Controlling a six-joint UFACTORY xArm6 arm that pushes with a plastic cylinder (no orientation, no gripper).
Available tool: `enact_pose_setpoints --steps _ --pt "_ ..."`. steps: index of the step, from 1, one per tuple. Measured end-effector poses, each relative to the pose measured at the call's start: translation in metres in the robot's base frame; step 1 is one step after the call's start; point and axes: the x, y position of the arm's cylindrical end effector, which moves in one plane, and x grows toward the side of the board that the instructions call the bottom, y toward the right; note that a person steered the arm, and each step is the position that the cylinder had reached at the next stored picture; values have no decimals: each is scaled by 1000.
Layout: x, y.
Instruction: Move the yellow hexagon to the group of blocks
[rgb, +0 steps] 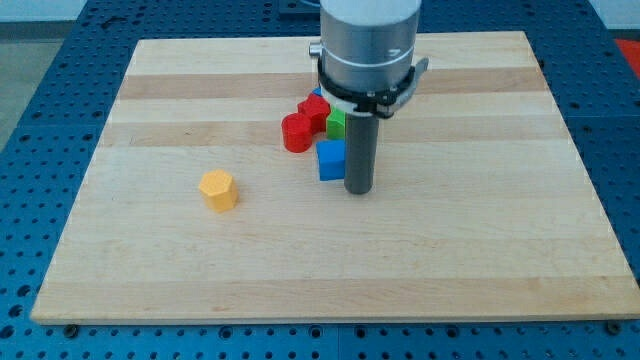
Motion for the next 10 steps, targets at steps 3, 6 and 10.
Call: enact_pose_setpoints --steps 3,6,10 --pt "-11 14" --pt "55 -129" --pt "28 -159"
